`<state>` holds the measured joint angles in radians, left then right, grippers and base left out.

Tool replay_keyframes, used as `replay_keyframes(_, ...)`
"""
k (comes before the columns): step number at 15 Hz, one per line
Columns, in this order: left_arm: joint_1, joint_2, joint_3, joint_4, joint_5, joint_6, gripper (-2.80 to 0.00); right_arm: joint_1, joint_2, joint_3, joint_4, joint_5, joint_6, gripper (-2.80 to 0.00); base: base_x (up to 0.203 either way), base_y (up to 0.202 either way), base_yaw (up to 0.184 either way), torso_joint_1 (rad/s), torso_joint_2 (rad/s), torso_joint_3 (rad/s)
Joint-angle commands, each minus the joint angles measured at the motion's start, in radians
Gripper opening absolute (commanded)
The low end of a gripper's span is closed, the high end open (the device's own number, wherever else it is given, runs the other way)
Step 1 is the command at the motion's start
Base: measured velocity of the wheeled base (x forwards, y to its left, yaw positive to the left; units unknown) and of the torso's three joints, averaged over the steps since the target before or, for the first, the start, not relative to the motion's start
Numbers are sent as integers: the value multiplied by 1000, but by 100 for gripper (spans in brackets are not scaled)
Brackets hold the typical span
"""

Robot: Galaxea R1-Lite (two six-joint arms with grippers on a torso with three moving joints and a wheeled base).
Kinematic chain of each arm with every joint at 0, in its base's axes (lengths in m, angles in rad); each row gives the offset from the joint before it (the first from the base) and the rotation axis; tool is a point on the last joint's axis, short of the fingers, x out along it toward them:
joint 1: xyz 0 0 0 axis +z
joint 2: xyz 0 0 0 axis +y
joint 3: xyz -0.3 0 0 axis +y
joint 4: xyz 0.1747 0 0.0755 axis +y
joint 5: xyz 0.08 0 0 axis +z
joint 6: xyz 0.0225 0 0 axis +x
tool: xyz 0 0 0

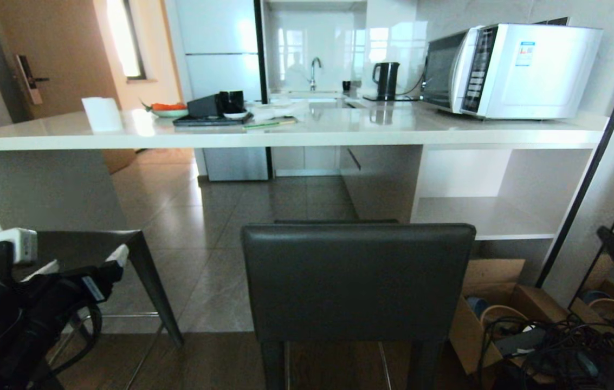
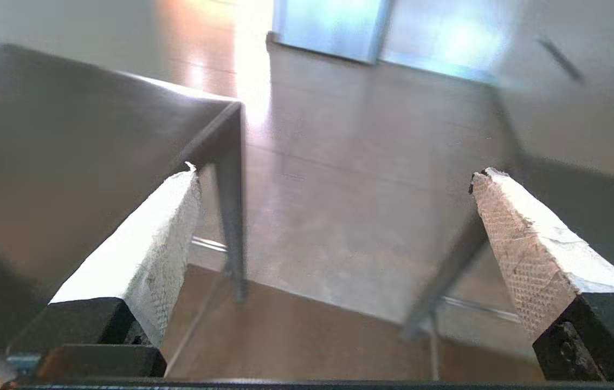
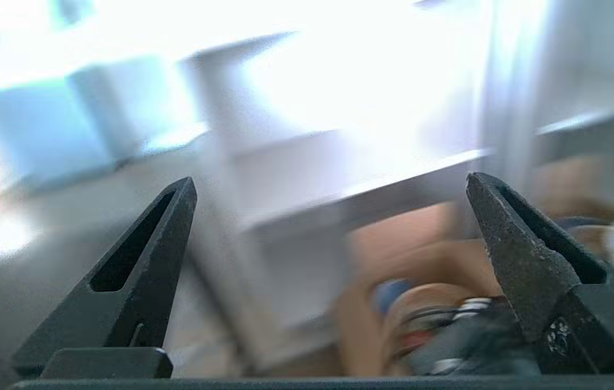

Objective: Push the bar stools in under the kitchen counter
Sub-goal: Push the gray chair back under the dining table

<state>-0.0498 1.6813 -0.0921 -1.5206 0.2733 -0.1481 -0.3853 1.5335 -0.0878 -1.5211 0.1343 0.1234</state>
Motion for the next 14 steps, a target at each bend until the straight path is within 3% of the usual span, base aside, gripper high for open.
replay_keyframes(1, -46, -48, 21, -9, 67, -3, 0, 3, -83, 13, -9, -55, 3, 0, 0, 0, 0, 0, 0, 0)
replay_keyframes(4, -121, -200, 75, -9, 96, -1, 0, 8, -255, 70, -6, 35, 24, 0, 0, 0, 0, 0, 0, 0)
replay_keyframes(9, -153, -458, 87, -9, 108, 29, 0, 23, -581, 77, 111, 322, 145, 0, 0, 0, 0, 0, 0, 0)
replay_keyframes(11, -135, -534, 88, -9, 106, 49, 0, 26, -751, 55, 240, 423, 198, 0, 0, 0, 0, 0, 0, 0)
replay_keyframes(14, -45, -628, 89, -9, 84, 58, 0, 27, -1032, -41, 635, 526, 328, 0, 0, 0, 0, 0, 0, 0)
